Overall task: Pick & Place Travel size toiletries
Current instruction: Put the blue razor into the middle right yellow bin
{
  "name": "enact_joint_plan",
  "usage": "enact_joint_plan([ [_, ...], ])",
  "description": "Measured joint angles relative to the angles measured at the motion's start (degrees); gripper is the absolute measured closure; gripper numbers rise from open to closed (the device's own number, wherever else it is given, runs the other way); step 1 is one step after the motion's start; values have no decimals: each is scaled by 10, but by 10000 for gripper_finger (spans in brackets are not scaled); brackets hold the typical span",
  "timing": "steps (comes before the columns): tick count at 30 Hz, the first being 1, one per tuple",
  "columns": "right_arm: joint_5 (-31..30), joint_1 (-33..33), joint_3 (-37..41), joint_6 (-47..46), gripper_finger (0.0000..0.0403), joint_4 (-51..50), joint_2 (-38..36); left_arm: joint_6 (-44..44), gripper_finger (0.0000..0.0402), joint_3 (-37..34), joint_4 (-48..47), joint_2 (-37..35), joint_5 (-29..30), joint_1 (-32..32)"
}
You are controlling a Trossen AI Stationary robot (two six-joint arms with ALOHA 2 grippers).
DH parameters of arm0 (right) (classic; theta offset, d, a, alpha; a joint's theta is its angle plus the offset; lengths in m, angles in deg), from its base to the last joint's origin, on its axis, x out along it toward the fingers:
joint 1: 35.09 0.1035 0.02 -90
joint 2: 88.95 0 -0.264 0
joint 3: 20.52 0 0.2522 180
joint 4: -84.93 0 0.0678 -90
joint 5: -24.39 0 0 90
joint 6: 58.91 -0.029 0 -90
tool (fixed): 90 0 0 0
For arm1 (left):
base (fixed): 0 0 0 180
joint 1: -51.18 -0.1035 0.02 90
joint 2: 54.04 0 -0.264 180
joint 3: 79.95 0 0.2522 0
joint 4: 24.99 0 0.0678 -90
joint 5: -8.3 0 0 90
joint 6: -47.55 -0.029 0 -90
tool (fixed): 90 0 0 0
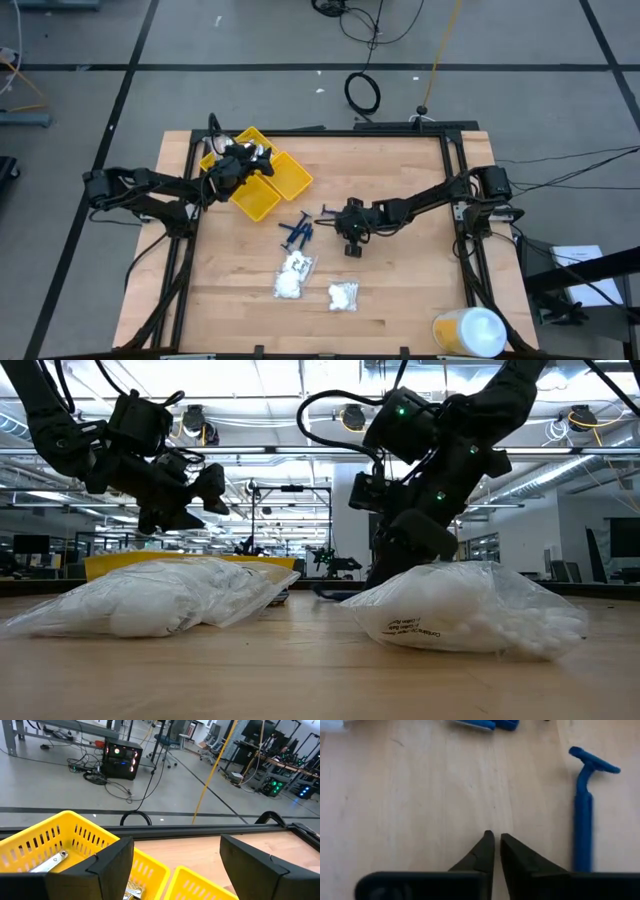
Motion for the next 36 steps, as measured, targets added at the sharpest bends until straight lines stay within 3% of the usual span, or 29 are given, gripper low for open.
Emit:
enact_joint_plan([
  [4,-8,-1,2,18,352,17,-16,0,117,0,0,0,-9,0],
  [11,-93,-10,1,14,278,58,-33,-2,117,0,0,0,-10,0],
  [17,-59,-30,28,-50,208,64,-33,-4,117,0,0,0,-14,1],
  [22,-42,-35,69,-72,181,81,-34,-4,117,0,0,0,-14,1],
  [28,-33,-35,114,-66,210,144,-35,-2,117,0,0,0,-14,1],
  [36,-10,-41,117,-35,347,146,-35,-2,117,0,0,0,-14,1],
])
